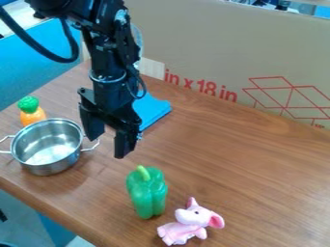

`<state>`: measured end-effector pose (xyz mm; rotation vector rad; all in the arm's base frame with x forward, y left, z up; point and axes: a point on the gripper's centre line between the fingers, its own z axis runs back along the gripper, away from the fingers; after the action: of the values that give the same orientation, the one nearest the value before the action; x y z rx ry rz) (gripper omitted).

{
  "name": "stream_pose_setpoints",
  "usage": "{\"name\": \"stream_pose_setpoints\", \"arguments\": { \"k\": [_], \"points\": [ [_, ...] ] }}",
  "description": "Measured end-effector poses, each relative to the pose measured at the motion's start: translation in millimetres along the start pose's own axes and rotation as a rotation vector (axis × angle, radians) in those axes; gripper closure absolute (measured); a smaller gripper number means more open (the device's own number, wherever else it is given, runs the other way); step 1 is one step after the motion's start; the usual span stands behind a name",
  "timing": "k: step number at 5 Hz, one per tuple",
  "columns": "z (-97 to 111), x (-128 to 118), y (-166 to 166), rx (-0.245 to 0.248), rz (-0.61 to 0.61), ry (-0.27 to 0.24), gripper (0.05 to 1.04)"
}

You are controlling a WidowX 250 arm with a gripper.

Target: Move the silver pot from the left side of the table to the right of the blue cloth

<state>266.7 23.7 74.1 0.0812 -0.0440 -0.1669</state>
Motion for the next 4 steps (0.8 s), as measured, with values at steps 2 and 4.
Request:
{"name": "stream_pose_setpoints", "arguments": {
  "k": [2,4],
  "points": [
    [-8.1,-19.4,9.4,0.006,0.016,-0.001,0.082],
    [1.9,-36.2,26.7,0.062,0.057,0.012,0.082]
  ]
}}
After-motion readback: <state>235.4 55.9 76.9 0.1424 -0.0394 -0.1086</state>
